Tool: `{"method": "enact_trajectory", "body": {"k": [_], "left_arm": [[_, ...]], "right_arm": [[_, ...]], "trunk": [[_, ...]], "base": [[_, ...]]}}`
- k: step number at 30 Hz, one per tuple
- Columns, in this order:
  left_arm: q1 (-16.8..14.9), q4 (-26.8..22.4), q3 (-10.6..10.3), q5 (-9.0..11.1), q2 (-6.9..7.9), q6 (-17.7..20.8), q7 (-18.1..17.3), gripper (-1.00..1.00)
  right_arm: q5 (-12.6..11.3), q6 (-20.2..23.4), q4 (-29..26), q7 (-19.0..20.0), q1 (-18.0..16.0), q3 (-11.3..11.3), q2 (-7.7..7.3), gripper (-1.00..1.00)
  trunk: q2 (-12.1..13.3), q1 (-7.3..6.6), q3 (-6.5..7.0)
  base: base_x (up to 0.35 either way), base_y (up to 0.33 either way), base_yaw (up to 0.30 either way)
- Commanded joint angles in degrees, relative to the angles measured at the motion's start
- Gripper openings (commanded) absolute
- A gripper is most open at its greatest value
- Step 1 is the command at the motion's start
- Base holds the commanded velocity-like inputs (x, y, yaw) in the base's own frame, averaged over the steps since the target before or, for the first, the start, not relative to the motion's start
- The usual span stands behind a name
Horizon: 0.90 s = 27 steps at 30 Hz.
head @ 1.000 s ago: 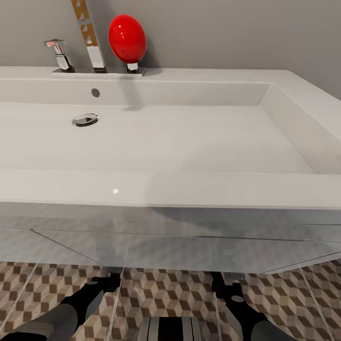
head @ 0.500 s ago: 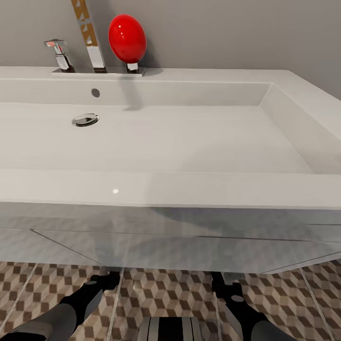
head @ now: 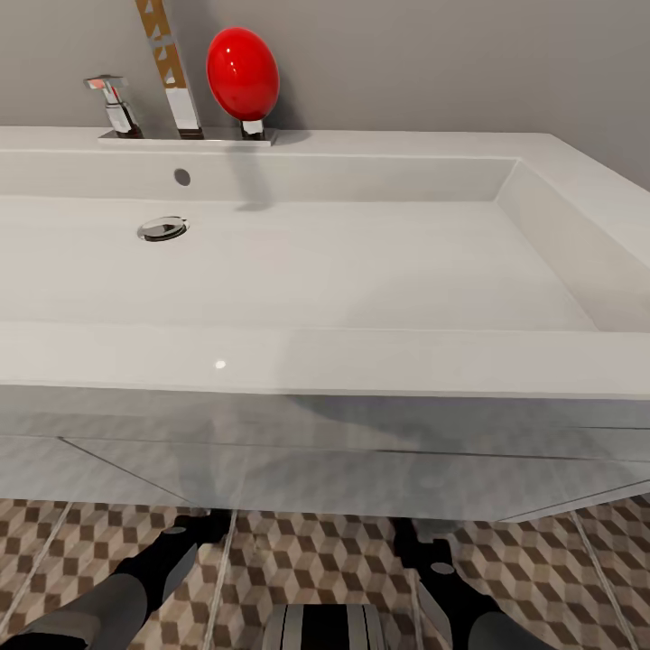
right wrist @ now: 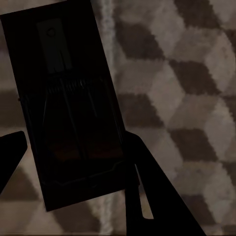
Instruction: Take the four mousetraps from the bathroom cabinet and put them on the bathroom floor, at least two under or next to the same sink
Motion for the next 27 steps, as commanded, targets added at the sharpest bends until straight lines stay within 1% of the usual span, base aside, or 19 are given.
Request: {"method": "enact_trajectory", "body": {"k": [1, 5, 10, 13, 18, 27], "left_arm": [[0.01, -0.17, -0.48, 0.53, 0.04, 0.37, 0.28, -1.0], [-0.06, -0.21, -0.48, 0.64, 0.04, 0.62, 0.27, -1.0], [-0.08, -0.11, -0.48, 0.73, 0.0, 1.89, 0.2, -1.0], [-0.08, 0.25, -0.5, 0.77, 0.0, 2.14, 0.19, -1.0], [-0.08, 0.8, -0.56, 0.8, 0.03, 2.3, 0.18, -1.0], [-0.08, 1.08, -0.57, 0.8, 0.04, 2.42, 0.17, -1.0]], "right_arm": [[0.5, -0.13, 0.05, -0.12, 0.0, -0.29, 0.09, -1.0], [0.49, -0.09, 0.05, -0.12, 0.08, -0.29, 0.21, -1.0], [0.42, -0.01, 0.47, -0.12, 0.1, -0.29, 0.21, -1.0], [0.41, 0.65, 0.69, -0.12, 0.1, -0.29, 0.19, -1.0], [0.42, 1.57, 0.81, -0.12, 0.11, -0.29, 0.19, -1.0], [0.49, 1.56, 0.84, -0.12, 0.11, -0.29, 0.14, -1.0]], "trunk": [[-0.01, -0.01, -0.03], [-0.01, -0.01, -0.03], [-0.01, -0.01, -0.03], [-0.01, -0.01, -0.03], [-0.01, -0.01, -0.03], [-0.01, -0.01, -0.03]], "base": [[0.0, 0.0, 0.0], [0.0, 0.0, 0.0], [0.0, 0.0, 0.0], [0.0, 0.0, 0.0], [0.0, 0.0, 0.0], [0.0, 0.0, 0.0]]}}
